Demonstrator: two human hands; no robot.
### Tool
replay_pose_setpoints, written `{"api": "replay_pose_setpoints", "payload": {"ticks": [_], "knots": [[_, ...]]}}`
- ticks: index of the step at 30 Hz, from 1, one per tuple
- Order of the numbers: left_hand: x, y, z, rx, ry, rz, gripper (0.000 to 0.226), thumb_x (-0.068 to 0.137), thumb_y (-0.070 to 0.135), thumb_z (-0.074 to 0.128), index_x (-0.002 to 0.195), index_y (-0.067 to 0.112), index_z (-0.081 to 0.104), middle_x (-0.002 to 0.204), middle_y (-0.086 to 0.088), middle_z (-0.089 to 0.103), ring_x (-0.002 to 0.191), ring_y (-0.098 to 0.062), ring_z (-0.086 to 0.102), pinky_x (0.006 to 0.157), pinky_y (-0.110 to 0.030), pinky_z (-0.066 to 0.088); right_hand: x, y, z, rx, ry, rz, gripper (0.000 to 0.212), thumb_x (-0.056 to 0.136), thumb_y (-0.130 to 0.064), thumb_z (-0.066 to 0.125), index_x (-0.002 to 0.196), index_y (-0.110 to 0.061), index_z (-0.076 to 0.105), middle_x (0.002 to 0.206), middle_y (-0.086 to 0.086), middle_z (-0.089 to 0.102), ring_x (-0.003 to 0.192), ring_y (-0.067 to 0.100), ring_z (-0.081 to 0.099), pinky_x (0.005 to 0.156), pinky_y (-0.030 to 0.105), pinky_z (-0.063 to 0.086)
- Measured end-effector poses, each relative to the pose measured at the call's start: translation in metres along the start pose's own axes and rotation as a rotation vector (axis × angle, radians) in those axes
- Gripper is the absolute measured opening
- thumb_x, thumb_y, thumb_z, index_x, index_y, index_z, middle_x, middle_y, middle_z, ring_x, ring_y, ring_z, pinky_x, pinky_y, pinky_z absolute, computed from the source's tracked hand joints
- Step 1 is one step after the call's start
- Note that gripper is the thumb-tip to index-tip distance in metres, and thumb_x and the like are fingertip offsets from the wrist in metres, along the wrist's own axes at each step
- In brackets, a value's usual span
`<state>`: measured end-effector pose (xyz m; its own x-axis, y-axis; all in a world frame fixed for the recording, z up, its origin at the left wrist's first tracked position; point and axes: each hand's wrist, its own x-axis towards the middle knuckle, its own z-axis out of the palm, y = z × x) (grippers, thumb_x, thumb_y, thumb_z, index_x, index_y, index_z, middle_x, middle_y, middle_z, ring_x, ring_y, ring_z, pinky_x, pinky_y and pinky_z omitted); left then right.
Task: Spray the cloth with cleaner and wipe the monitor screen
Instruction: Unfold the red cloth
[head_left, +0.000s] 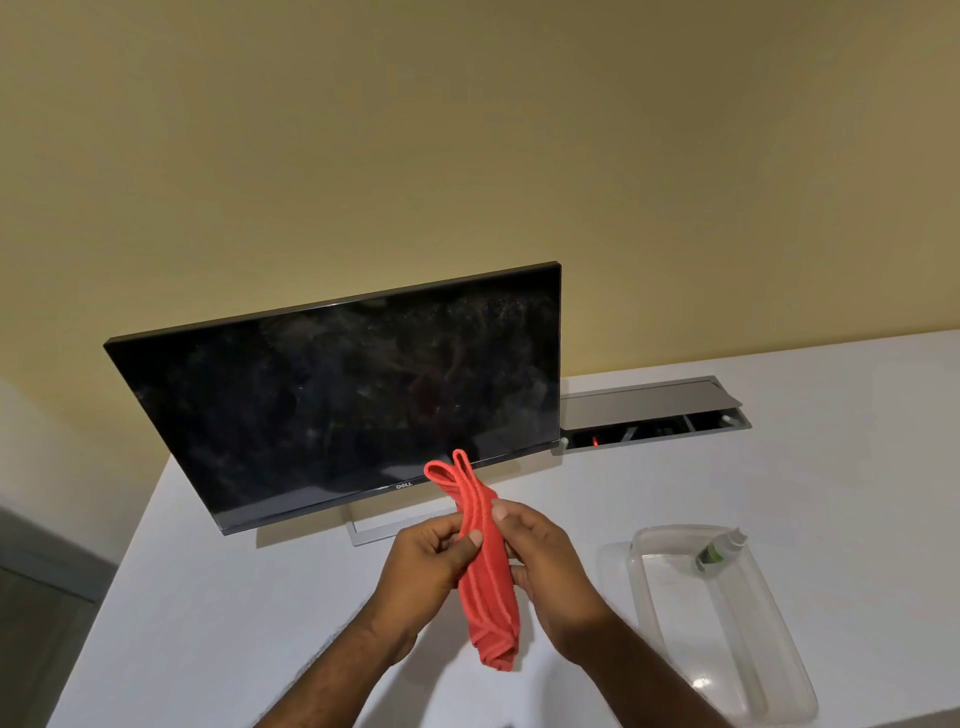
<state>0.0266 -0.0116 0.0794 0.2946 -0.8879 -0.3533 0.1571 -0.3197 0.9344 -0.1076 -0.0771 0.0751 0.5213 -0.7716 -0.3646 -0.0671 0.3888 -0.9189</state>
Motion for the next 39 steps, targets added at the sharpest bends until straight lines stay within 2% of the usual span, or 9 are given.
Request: {"api": "replay_pose_setpoints", "payload": {"ticks": [4, 8, 11, 15, 21, 26, 32, 35, 39], "knots": [[-0.002, 0.000, -0.003, 0.011, -0.019, -0.050, 0.023, 0.101, 0.015, 0.056, 0.103, 0.010, 0.078, 0.095, -0.012, 0.079, 0.089, -0.029, 0.076, 0.078, -0.032, 0.061, 0.000, 0.002, 0.003, 0.014, 0.025, 0.011, 0.047, 0.083, -0.054, 0.058, 0.120, -0.026, 0.066, 0.110, -0.004, 0.074, 0.099, 0.014, 0.072, 0.080, 0.027, 0.059], [-0.005, -0.003, -0.006, 0.010, -0.053, -0.080, 0.023, 0.100, 0.019, 0.058, 0.104, 0.011, 0.079, 0.096, -0.017, 0.078, 0.088, -0.036, 0.075, 0.082, -0.038, 0.062, -0.002, 0.008, 0.006, 0.056, 0.041, 0.037, 0.027, 0.090, -0.026, 0.069, 0.116, -0.023, 0.063, 0.098, 0.000, 0.077, 0.090, 0.020, 0.075, 0.072, 0.027, 0.058], [-0.008, -0.003, -0.008, -0.010, -0.108, -0.111, 0.025, 0.101, 0.024, 0.057, 0.105, 0.012, 0.079, 0.098, -0.017, 0.078, 0.087, -0.030, 0.076, 0.083, -0.034, 0.060, -0.004, 0.010, 0.009, 0.069, 0.027, 0.037, 0.029, 0.090, -0.021, 0.071, 0.118, -0.020, 0.064, 0.099, 0.003, 0.077, 0.092, 0.023, 0.075, 0.076, 0.031, 0.059], [-0.009, -0.006, -0.013, -0.007, -0.094, -0.107, 0.024, 0.100, 0.015, 0.056, 0.104, 0.013, 0.080, 0.097, -0.017, 0.078, 0.084, -0.027, 0.075, 0.085, -0.036, 0.060, -0.007, 0.013, 0.013, 0.051, -0.032, 0.030, 0.035, 0.089, -0.019, 0.072, 0.123, -0.018, 0.062, 0.107, 0.005, 0.076, 0.094, 0.026, 0.074, 0.078, 0.033, 0.060], [-0.011, -0.014, -0.016, -0.073, -0.026, -0.056, 0.020, 0.089, -0.004, 0.066, 0.105, 0.003, 0.077, 0.096, -0.020, 0.077, 0.088, -0.033, 0.075, 0.076, -0.035, 0.060, -0.008, 0.015, 0.013, -0.007, -0.041, 0.021, 0.030, 0.089, 0.001, 0.062, 0.115, -0.015, 0.068, 0.101, 0.011, 0.076, 0.091, 0.031, 0.074, 0.083, 0.041, 0.060], [-0.014, -0.018, -0.020, -0.082, 0.004, -0.056, 0.020, 0.089, -0.008, 0.065, 0.102, 0.001, 0.076, 0.092, -0.018, 0.078, 0.081, -0.026, 0.075, 0.071, -0.031, 0.059, -0.005, 0.017, 0.010, -0.068, 0.110, 0.038, 0.029, 0.090, 0.004, 0.053, 0.108, -0.012, 0.070, 0.087, 0.010, 0.078, 0.078, 0.027, 0.075, 0.068, 0.035, 0.061], [-0.021, -0.032, -0.056, -0.013, 0.100, -0.089, 0.023, 0.090, -0.007, 0.063, 0.099, 0.007, 0.079, 0.090, -0.019, 0.077, 0.081, -0.031, 0.071, 0.083, -0.046, 0.057, 0.002, 0.033, -0.014, -0.160, 0.268, 0.092, 0.029, 0.091, 0.000, 0.052, 0.107, -0.018, 0.067, 0.094, 0.010, 0.076, 0.082, 0.031, 0.073, 0.077, 0.044, 0.061], [-0.026, -0.048, -0.078, 0.064, 0.180, -0.130, 0.028, 0.090, -0.008, 0.062, 0.098, 0.013, 0.079, 0.087, -0.012, 0.078, 0.079, -0.027, 0.072, 0.075, -0.041, 0.058, 0.004, 0.045, -0.030, -0.203, 0.330, 0.114, 0.028, 0.090, 0.001, 0.052, 0.104, -0.017, 0.067, 0.095, 0.009, 0.075, 0.082, 0.029, 0.072, 0.075, 0.041, 0.062], [-0.030, -0.072, -0.101, 0.178, 0.285, -0.154, 0.033, 0.091, -0.010, 0.058, 0.100, 0.018, 0.072, 0.087, -0.005, 0.073, 0.071, -0.022, 0.071, 0.062, -0.032, 0.056, 0.005, 0.062, -0.048, -0.237, 0.377, 0.155, 0.030, 0.088, 0.004, 0.048, 0.100, -0.016, 0.066, 0.087, 0.009, 0.075, 0.074, 0.025, 0.072, 0.057, 0.030, 0.057]]}}
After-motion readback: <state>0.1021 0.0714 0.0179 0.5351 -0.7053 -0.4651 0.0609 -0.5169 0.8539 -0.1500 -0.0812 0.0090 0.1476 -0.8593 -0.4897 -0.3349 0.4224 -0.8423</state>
